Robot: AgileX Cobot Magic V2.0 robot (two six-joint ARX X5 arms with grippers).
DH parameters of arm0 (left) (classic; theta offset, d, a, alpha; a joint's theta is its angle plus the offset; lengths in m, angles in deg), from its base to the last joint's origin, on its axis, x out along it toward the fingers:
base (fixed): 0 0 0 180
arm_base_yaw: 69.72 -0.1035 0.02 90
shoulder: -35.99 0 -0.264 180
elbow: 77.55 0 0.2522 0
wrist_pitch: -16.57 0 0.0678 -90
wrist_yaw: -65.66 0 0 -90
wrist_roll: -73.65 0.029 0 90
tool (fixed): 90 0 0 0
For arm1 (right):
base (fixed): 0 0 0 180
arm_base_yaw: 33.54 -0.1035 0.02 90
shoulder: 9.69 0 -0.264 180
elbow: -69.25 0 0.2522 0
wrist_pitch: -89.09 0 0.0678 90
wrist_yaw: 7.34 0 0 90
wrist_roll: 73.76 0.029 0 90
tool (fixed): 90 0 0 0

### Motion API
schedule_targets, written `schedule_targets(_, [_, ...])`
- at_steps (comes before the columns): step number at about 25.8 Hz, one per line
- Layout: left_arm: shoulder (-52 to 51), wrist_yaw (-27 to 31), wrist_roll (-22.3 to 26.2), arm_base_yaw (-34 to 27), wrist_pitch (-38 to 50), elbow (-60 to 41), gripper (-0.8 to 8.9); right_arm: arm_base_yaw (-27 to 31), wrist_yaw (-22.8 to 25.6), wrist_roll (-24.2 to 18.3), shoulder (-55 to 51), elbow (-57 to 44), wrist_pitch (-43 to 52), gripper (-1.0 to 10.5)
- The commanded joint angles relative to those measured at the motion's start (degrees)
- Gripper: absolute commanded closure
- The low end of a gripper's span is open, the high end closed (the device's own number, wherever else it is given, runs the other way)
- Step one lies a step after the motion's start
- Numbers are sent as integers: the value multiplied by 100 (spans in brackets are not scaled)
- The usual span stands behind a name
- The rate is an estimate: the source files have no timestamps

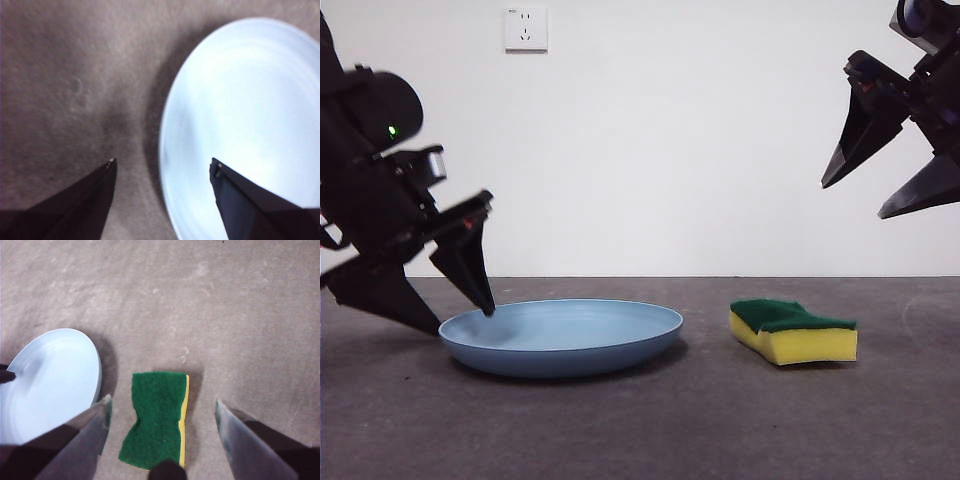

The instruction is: Pick up the plate,pick up the cloth,clean the plate with the cloth

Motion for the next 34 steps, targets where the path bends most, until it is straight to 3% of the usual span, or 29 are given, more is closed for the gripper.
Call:
schedule_targets(1, [223,9,66,79,70,4,501,-11,-9,-44,24,24,28,599])
schedule_targets(4, [339,151,66,136,81,4,515,-11,-9,-42,24,24,28,600])
schedule_targets(6, [358,356,98,177,70,4,643,-11,-9,-42,24,24,28,600])
schedule_targets(8, [358,444,291,225,74,4,843,-11,-11,-39,24,24,28,600])
schedule_targets(20, [166,437,503,234,-118,330,821,-485,42,-116,37,319,-245,604])
schedule_targets(28, [-363,437,831,243,-1071,1300,821,-750,778,-623,459,1233,-1432,605])
schedule_targets(34, [-570,437,1095,245,-1812,2079,821,-852,813,-723,1132,1589,-1762,610])
